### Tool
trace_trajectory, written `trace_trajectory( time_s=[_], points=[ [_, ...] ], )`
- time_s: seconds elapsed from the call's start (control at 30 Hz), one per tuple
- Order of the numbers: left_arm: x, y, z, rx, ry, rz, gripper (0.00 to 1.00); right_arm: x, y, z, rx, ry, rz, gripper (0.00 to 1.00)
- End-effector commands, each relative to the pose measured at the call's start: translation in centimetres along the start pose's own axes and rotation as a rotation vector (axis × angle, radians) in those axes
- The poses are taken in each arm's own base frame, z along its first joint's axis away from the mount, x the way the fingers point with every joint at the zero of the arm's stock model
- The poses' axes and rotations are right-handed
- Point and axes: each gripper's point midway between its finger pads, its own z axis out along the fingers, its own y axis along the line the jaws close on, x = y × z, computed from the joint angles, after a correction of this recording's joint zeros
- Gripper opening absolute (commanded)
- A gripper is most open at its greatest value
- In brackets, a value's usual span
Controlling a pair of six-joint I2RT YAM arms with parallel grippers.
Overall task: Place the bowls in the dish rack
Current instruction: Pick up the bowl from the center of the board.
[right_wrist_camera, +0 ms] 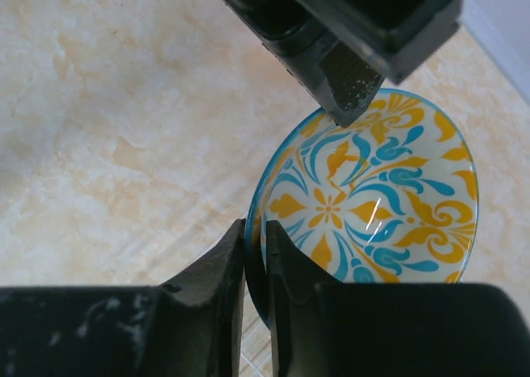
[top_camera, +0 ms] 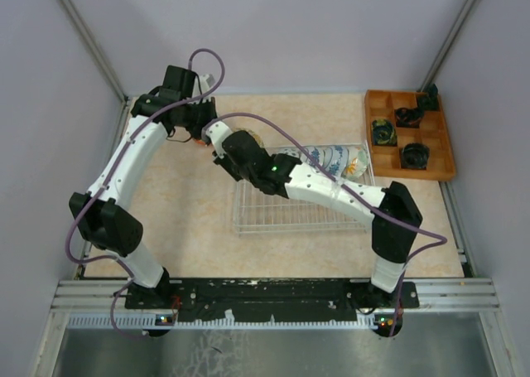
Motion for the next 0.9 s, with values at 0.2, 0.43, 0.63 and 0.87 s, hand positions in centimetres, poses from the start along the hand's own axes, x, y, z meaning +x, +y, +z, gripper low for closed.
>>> trace_trajectory(
  time_s=[0.2,0.43,0.63,0.87],
  points=[
    [-2.7,-2.1,-2.1,0.063,-0.112,0.033,0.14,-4.1,0.0,-1.8,-0.021,-0.113,0.042,0.0],
    [-6.2,-3.2,-3.9,0.061,-0.213,0.03,0.46,-5.7,-0.9,-4.6,-0.073,-0.183,0.171,0.0],
    [-6.9,-3.0,-4.9,0.037,-0.26,0.019,0.53,-4.4,-3.5,-6.4,-0.176,-0.248,0.467,0.0],
    [-5.4,-2.5,-4.2,0.037,-0.236,0.007,0.52,-3.1,-4.3,-7.1,-0.311,-0.341,0.736,0.0]
  ],
)
